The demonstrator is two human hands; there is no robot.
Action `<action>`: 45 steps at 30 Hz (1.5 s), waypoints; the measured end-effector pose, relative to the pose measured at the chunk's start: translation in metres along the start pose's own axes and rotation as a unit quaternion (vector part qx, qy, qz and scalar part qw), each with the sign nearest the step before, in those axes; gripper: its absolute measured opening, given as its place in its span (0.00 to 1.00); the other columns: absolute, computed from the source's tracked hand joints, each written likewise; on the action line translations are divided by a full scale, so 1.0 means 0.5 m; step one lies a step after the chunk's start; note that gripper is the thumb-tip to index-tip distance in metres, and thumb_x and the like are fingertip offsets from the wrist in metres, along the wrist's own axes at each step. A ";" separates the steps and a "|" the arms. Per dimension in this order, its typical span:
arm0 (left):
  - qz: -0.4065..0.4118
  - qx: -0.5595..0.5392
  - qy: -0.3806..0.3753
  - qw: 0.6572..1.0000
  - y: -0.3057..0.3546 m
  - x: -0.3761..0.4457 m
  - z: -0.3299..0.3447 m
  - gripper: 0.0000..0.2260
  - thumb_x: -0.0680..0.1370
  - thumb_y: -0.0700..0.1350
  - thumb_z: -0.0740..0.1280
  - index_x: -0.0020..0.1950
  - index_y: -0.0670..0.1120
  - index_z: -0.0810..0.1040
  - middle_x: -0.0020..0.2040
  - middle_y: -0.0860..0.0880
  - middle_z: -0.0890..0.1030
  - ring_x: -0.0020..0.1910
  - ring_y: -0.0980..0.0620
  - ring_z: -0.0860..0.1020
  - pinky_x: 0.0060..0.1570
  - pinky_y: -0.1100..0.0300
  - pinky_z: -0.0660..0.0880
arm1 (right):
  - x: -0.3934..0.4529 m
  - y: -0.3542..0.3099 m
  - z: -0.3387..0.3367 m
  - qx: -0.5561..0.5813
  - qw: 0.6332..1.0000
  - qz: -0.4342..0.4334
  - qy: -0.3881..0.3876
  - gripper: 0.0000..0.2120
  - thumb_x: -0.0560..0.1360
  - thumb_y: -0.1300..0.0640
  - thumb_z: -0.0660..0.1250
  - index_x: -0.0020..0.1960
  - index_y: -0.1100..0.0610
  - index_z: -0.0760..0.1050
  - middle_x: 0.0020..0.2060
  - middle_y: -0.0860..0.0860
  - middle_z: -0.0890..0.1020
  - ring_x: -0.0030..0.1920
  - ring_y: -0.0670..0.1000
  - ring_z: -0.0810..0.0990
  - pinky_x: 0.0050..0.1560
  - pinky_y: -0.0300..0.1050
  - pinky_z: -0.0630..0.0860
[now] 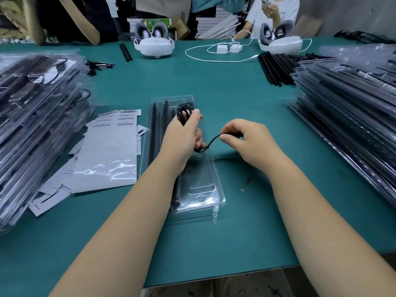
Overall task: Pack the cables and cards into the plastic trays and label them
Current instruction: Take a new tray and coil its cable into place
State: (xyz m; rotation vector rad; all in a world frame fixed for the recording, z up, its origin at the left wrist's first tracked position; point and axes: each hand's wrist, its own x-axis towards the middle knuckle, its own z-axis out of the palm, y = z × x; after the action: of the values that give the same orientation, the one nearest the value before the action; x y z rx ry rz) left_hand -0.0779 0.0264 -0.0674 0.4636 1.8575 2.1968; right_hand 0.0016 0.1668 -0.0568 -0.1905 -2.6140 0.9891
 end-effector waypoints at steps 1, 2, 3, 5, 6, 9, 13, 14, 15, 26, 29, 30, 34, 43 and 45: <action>0.008 0.027 0.002 1.000 -0.001 -0.002 0.003 0.09 0.81 0.48 0.60 0.45 0.45 0.71 0.21 0.55 0.63 0.21 0.54 0.63 0.30 0.59 0.72 | -0.003 -0.005 0.003 0.013 1.000 -0.008 0.024 0.03 0.75 0.53 0.69 0.43 0.47 0.76 0.39 0.40 0.80 0.43 0.44 0.77 0.51 0.43 0.74; 0.011 0.044 0.004 0.999 -0.001 -0.004 0.005 0.09 0.81 0.49 0.60 0.44 0.45 0.71 0.21 0.56 0.64 0.21 0.54 0.63 0.29 0.60 0.70 | -0.006 -0.010 0.005 0.016 0.999 -0.019 0.044 0.02 0.74 0.53 0.70 0.43 0.49 0.77 0.38 0.42 0.81 0.41 0.46 0.78 0.49 0.43 0.75; 0.015 0.056 0.003 0.998 0.000 -0.005 0.006 0.09 0.80 0.49 0.61 0.44 0.45 0.70 0.22 0.57 0.64 0.21 0.55 0.62 0.28 0.62 0.69 | -0.007 -0.015 0.006 0.014 0.998 -0.029 0.059 0.02 0.73 0.53 0.71 0.43 0.50 0.78 0.38 0.43 0.81 0.41 0.47 0.78 0.48 0.45 0.75; 0.027 0.082 -0.015 0.996 0.002 -0.008 0.005 0.10 0.79 0.51 0.62 0.41 0.47 0.68 0.22 0.58 0.64 0.22 0.56 0.62 0.27 0.63 0.66 | -0.008 -0.020 0.007 -0.008 0.995 -0.032 0.092 0.06 0.72 0.50 0.72 0.44 0.52 0.79 0.37 0.44 0.80 0.40 0.47 0.77 0.49 0.47 0.74; 0.033 0.098 -0.033 0.994 0.003 -0.010 0.005 0.11 0.78 0.52 0.62 0.39 0.48 0.67 0.22 0.58 0.64 0.22 0.57 0.62 0.27 0.63 0.66 | -0.007 -0.020 0.007 -0.041 0.993 -0.015 0.113 0.10 0.70 0.45 0.72 0.44 0.51 0.79 0.37 0.44 0.80 0.41 0.47 0.76 0.51 0.49 0.73; 0.043 0.152 -0.079 0.984 0.006 -0.018 0.006 0.07 0.75 0.53 0.64 0.41 0.51 0.73 0.23 0.59 0.67 0.24 0.59 0.66 0.31 0.62 0.69 | -0.001 -0.017 -0.005 -0.172 0.974 0.088 0.116 0.19 0.66 0.34 0.70 0.41 0.50 0.76 0.38 0.44 0.78 0.45 0.49 0.74 0.49 0.48 0.70; 0.071 0.215 -0.119 0.967 0.008 -0.025 0.005 0.06 0.71 0.51 0.70 0.47 0.55 0.79 0.26 0.58 0.69 0.29 0.56 0.69 0.34 0.61 0.69 | -0.005 -0.018 -0.017 0.045 0.991 0.112 0.060 0.11 0.71 0.48 0.72 0.34 0.50 0.73 0.26 0.41 0.73 0.29 0.41 0.70 0.30 0.34 0.64; 0.075 0.222 -0.128 0.964 0.007 -0.025 0.005 0.08 0.68 0.50 0.70 0.47 0.55 0.79 0.26 0.57 0.68 0.29 0.55 0.67 0.34 0.61 0.67 | -0.009 -0.024 -0.018 0.097 0.989 0.101 0.057 0.11 0.72 0.52 0.72 0.33 0.51 0.74 0.24 0.41 0.72 0.26 0.40 0.68 0.28 0.32 0.63; 0.079 0.227 -0.128 0.962 0.007 -0.025 0.005 0.09 0.67 0.47 0.70 0.46 0.55 0.79 0.26 0.57 0.67 0.29 0.55 0.66 0.33 0.61 0.65 | -0.013 -0.032 -0.018 0.140 0.985 0.086 0.053 0.10 0.72 0.55 0.71 0.33 0.52 0.75 0.23 0.40 0.71 0.25 0.40 0.67 0.28 0.32 0.63; 0.091 0.205 -0.069 0.972 -0.003 -0.034 0.015 0.18 0.71 0.60 0.68 0.28 0.50 0.74 0.23 0.55 0.67 0.26 0.55 0.66 0.34 0.57 0.65 | -0.013 -0.037 -0.047 0.504 0.853 0.094 0.097 0.12 0.74 0.72 0.66 0.52 0.57 0.74 0.44 0.53 0.79 0.34 0.46 0.81 0.39 0.37 0.78; 0.123 0.228 -0.080 0.963 -0.004 -0.040 0.013 0.18 0.71 0.61 0.68 0.29 0.49 0.74 0.25 0.56 0.69 0.27 0.57 0.69 0.33 0.63 0.66 | -0.013 -0.033 -0.039 0.539 0.836 0.074 0.078 0.11 0.75 0.72 0.63 0.50 0.58 0.75 0.45 0.53 0.81 0.35 0.47 0.80 0.40 0.37 0.78; 0.135 0.236 -0.078 0.959 -0.003 -0.042 0.014 0.18 0.70 0.61 0.68 0.31 0.49 0.74 0.27 0.56 0.70 0.28 0.58 0.70 0.33 0.65 0.66 | -0.013 -0.035 -0.034 0.544 0.834 0.059 0.070 0.11 0.75 0.72 0.62 0.50 0.58 0.75 0.45 0.52 0.81 0.35 0.46 0.80 0.41 0.38 0.77; 0.131 0.202 -0.115 0.964 0.004 -0.050 0.018 0.26 0.71 0.55 0.69 0.37 0.31 0.70 0.32 0.44 0.68 0.31 0.52 0.66 0.34 0.57 0.64 | -0.017 -0.041 -0.023 0.540 0.840 -0.031 0.030 0.12 0.74 0.71 0.62 0.51 0.58 0.76 0.51 0.52 0.82 0.43 0.46 0.79 0.47 0.39 0.76; 0.048 0.111 -0.089 0.989 0.017 -0.041 0.014 0.17 0.70 0.49 0.65 0.22 0.50 0.66 0.20 0.54 0.65 0.23 0.53 0.69 0.46 0.47 0.76 | -0.023 -0.054 -0.020 0.372 0.925 -0.024 0.073 0.12 0.75 0.69 0.66 0.50 0.53 0.80 0.42 0.47 0.83 0.40 0.43 0.79 0.46 0.36 0.75; 0.058 0.091 -0.091 0.990 0.019 -0.042 0.014 0.18 0.71 0.50 0.64 0.21 0.50 0.65 0.20 0.53 0.65 0.23 0.52 0.68 0.43 0.53 0.76 | -0.023 -0.058 -0.015 0.351 0.933 -0.021 0.081 0.10 0.74 0.67 0.68 0.47 0.53 0.80 0.41 0.46 0.83 0.40 0.39 0.79 0.44 0.32 0.73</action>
State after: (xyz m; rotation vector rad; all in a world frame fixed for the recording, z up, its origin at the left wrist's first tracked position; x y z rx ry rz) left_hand -0.0555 0.0237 -0.0591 0.7979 1.9839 1.9833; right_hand 0.0147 0.1469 -0.0356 -0.0330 -1.9552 1.7257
